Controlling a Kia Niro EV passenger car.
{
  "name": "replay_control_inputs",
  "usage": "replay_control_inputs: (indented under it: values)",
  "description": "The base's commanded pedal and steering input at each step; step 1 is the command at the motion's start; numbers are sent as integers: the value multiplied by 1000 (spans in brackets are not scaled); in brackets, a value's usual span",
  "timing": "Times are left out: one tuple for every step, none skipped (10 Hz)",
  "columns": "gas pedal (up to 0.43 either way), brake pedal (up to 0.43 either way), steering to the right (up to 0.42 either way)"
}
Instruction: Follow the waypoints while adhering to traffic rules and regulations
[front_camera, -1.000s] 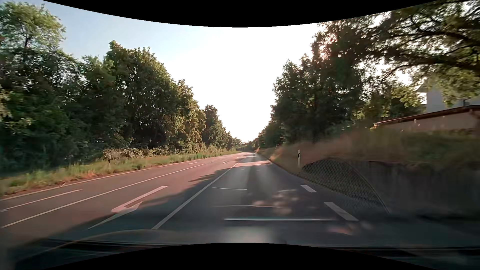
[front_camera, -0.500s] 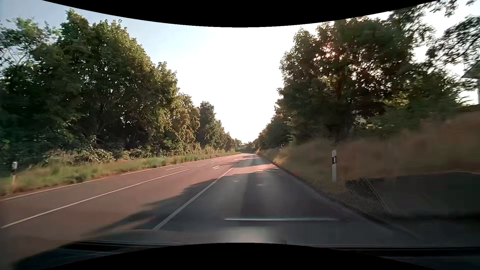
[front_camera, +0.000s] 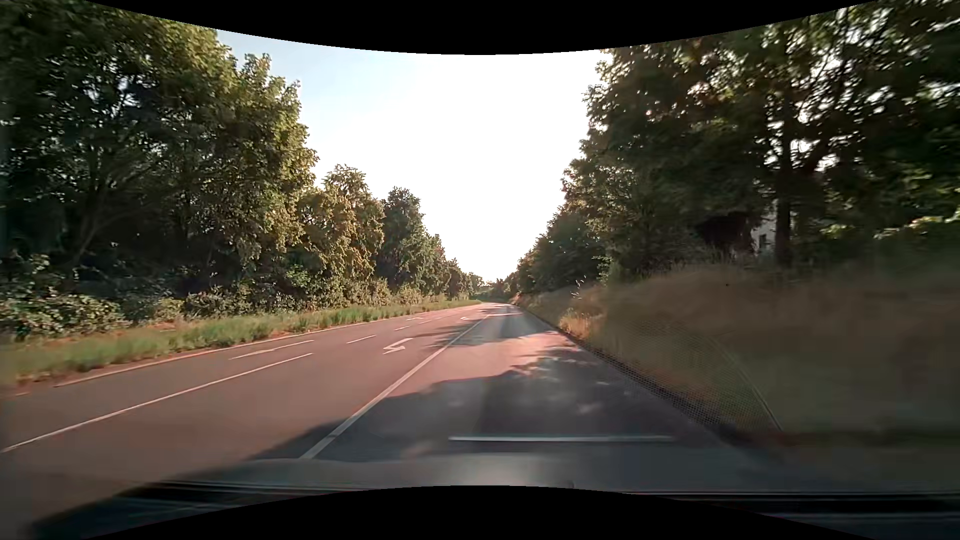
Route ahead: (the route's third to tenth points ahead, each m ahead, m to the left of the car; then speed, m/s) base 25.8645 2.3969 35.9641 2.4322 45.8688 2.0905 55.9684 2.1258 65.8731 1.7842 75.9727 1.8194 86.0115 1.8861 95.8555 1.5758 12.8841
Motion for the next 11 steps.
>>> replay_control_inputs:
  values:
    - [67,0,-1]
    - [67,0,-1]
    - [67,0,-1]
    - [67,0,-1]
    - [67,0,-1]
    - [67,0,-1]
    - [67,0,-1]
    - [67,0,-1]
    - [59,0,-1]
    - [59,0,0]
    - [39,0,-1]
